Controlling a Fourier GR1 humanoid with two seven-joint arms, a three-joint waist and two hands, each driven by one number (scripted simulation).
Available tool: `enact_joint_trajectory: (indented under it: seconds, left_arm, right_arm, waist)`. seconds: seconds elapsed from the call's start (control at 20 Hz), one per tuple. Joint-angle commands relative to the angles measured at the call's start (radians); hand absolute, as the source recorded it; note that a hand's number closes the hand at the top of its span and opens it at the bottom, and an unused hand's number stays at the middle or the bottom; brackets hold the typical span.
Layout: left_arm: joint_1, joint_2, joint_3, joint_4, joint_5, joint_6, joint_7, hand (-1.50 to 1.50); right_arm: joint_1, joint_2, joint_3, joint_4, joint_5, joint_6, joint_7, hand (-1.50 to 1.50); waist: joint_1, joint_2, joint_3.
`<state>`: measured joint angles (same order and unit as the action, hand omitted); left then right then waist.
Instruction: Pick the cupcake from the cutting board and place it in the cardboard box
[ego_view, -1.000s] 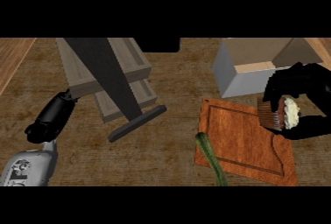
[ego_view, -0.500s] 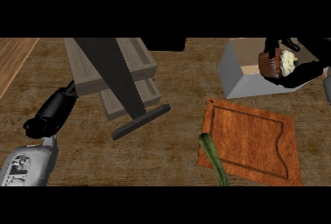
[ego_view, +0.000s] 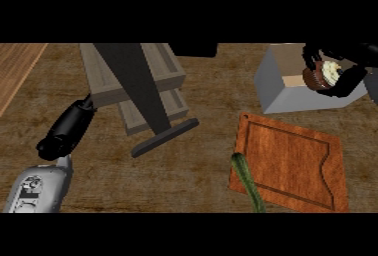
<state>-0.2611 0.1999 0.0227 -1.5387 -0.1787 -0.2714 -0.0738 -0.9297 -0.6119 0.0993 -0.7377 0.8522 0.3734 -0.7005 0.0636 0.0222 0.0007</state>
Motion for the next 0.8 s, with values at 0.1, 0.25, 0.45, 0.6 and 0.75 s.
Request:
enact_joint_trajectory:
  seconds: [0.1, 0.25, 0.45, 0.6, 0.75]
  left_arm:
    - [0.003, 0.006, 0.005, -0.006, 0.002, -0.007, 0.002, 0.0]
    - [-0.024, -0.01, -0.004, 0.014, -0.007, 0.005, 0.001, 0.0]
    - [-0.008, 0.011, 0.02, 0.001, 0.005, -0.003, -0.003, 0.0]
    - [-0.014, -0.01, -0.002, -0.009, 0.015, -0.013, 0.01, 0.0]
    - [-0.01, -0.01, 0.002, 0.019, 0.004, -0.003, -0.004, 0.0]
  right_arm:
    - [-0.093, -0.037, 0.074, 0.258, 0.115, -0.01, -0.141, -1.5]
    - [-0.109, -0.029, 0.117, 0.303, 0.129, 0.002, -0.254, -1.5]
    - [-0.138, -0.02, 0.054, 0.325, 0.019, 0.057, -0.39, -1.5]
    - [-0.138, 0.059, -0.082, 0.377, -0.157, 0.107, -0.362, -1.5]
    - [-0.14, 0.093, -0.2, 0.452, -0.317, 0.246, -0.302, -1.5]
  waist:
    - [0.004, 0.0, 0.001]
    - [0.008, 0.006, 0.001]
    - [-0.005, -0.002, 0.001]
    - [0.01, 0.005, 0.005]
    - [-0.016, 0.004, 0.004]
